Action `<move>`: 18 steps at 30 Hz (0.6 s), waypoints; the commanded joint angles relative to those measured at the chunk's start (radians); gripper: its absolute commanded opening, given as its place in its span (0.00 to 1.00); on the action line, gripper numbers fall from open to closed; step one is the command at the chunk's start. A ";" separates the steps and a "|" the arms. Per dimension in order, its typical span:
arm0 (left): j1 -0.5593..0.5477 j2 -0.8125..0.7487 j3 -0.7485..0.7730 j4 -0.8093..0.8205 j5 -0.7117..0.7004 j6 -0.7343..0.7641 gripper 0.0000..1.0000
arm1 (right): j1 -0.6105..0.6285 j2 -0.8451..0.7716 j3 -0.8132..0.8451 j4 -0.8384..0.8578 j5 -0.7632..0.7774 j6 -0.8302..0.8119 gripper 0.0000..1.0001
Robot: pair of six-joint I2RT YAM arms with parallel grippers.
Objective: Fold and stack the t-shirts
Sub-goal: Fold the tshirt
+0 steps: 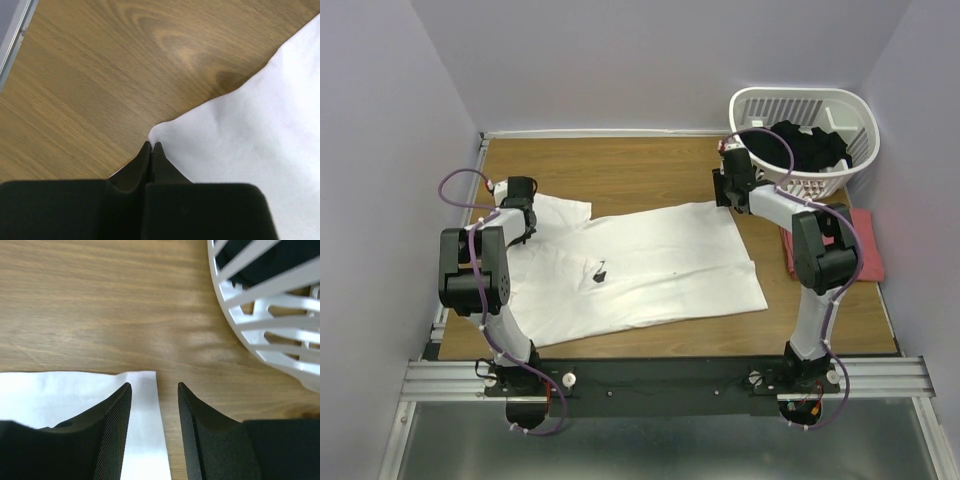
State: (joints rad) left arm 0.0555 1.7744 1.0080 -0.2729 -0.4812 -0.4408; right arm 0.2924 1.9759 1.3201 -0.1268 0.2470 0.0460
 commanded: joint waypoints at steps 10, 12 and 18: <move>0.017 0.007 -0.037 -0.075 -0.010 -0.016 0.00 | 0.002 0.058 0.096 -0.014 -0.159 -0.187 0.50; 0.017 0.011 -0.036 -0.075 -0.013 -0.018 0.00 | 0.002 0.075 0.103 -0.023 -0.170 -0.192 0.50; 0.017 0.013 -0.036 -0.080 -0.022 -0.018 0.00 | -0.002 0.120 0.111 -0.059 -0.166 -0.209 0.49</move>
State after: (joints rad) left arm 0.0608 1.7710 1.0046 -0.2745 -0.4820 -0.4423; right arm 0.2928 2.0586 1.4055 -0.1394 0.1078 -0.1364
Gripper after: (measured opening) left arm 0.011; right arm 0.494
